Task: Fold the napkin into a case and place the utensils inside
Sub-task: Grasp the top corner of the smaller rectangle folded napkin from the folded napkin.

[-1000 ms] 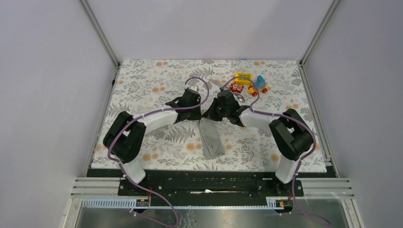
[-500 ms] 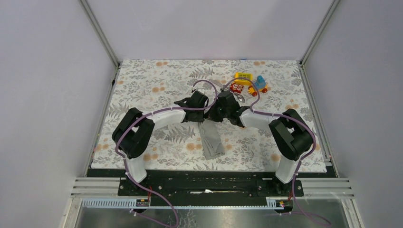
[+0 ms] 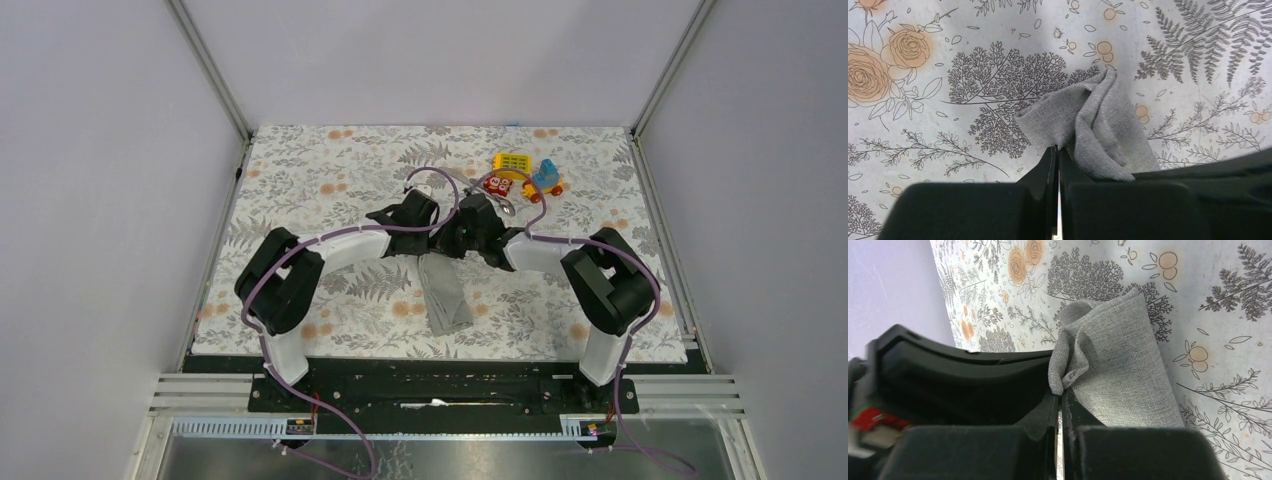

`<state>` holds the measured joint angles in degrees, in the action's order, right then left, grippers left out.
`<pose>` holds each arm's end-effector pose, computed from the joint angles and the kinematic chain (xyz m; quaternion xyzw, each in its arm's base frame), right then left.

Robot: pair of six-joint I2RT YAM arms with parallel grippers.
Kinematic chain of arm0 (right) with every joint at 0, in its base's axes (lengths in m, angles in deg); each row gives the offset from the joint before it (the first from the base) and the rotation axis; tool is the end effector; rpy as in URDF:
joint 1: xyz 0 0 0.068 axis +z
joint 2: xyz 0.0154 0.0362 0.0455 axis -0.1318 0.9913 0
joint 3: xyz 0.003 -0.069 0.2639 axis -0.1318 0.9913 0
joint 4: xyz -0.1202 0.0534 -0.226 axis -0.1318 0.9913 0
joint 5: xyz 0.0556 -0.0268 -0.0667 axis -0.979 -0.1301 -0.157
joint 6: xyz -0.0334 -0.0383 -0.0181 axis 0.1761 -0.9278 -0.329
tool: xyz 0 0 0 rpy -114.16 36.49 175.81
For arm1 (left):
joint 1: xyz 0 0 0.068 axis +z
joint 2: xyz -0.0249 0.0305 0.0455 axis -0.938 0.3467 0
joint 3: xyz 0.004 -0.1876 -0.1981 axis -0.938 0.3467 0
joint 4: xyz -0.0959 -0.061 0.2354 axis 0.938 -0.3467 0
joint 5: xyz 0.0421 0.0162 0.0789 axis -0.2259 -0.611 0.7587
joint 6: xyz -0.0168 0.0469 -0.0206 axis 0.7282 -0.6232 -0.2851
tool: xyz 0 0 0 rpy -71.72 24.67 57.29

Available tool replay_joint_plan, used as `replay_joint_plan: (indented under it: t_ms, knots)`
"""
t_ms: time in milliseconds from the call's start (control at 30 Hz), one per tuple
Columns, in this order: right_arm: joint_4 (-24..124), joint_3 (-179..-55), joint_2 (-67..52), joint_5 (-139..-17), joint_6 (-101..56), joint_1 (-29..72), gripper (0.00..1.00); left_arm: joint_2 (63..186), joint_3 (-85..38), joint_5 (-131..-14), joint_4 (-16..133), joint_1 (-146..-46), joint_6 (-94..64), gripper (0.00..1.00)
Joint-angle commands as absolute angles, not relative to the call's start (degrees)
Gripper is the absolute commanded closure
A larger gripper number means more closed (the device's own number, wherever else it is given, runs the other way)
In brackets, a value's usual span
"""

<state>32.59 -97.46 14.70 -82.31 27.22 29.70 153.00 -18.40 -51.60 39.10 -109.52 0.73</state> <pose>0.3017 0.2387 0.1749 0.0959 0.8610 0.4201 0.2701 0.2964 -0.2368 0.1795 0.0711 0.9456 -0.0797 0.3073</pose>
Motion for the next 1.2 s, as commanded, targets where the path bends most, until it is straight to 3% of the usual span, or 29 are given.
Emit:
replay_joint_plan:
  t_ms: [0,333,567,833,1000,1167]
  knots:
    - [26.1,-95.7,16.8,-84.2,31.5,29.7,1.00,148.4,-18.5,-53.4,41.9,-109.6,0.9,1.00]
    - [21.7,-95.3,22.4,-84.1,32.9,29.3,1.00,146.2,-15.1,-58.0,44.6,-107.2,1.8,1.00]
    - [26.8,-99.0,21.8,-86.2,21.8,29.3,1.00,146.8,-14.2,-59.9,45.6,-106.3,2.2,1.00]
    - [32.3,-98.5,15.7,-88.9,12.2,27.6,0.75,146.2,-12.8,-60.0,45.8,-105.7,2.4,1.00]
    - [32.6,-99.2,15.0,-90.0,10.0,27.4,0.66,146.5,-12.8,-60.3,45.6,-105.6,2.6,1.00]
    - [32.3,-101.0,16.7,-91.1,10.1,27.3,0.65,146.2,-12.7,-60.3,45.5,-105.6,2.6,1.00]
